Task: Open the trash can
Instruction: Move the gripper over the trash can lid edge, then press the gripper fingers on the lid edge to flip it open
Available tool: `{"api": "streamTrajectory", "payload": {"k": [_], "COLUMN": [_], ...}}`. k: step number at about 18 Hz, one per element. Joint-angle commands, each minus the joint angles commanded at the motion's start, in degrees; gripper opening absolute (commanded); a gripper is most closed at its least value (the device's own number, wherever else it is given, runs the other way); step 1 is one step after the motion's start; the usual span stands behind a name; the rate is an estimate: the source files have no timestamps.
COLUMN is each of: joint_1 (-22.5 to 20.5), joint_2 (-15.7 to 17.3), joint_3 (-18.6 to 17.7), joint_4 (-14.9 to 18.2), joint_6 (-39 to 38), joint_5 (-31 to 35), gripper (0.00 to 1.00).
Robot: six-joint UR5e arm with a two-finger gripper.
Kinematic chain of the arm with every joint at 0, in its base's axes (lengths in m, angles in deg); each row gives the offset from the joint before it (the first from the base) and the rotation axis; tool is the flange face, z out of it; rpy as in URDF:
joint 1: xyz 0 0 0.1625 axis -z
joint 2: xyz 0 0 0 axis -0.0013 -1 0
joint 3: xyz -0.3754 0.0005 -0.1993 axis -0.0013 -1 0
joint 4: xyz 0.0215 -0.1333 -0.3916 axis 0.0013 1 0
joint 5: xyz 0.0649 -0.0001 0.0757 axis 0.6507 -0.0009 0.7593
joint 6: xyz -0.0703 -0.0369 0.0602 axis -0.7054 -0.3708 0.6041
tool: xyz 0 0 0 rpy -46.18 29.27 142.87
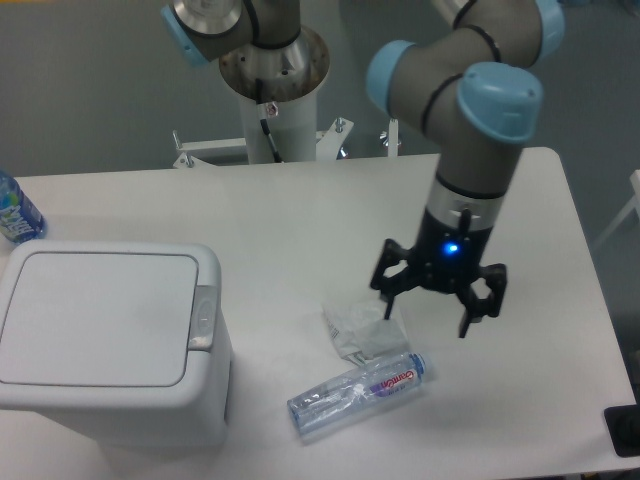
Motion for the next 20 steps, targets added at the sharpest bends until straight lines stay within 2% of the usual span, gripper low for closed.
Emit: {"api": "streamTrajectory", "payload": {"k": [3,6,7,9,14,16,20], "joint_1": [1.6,2.7,3.7,5.4,8.2,8.3,8.4], "joint_2": [1.0,1.8,2.0,1.8,2.5,3.8,4.0], "joint_3": [1.4,1.6,1.0,0.6,-3.7,-5.1,-6.2], "joint_4": [-0.1,-2.6,-4.3,-9.8,-12.0,-12.4,-12.5], "joint_6": [-3.8,-8.8,-9.2,-9.4,-9.2,-9.2,-9.2], "joint_5": [-1.1,-3.8,-4.6,-6.2,-6.3,-6.3,-6.2], "gripper": [1.00,1.00,1.00,1.00,1.00,1.00,1.00]}}
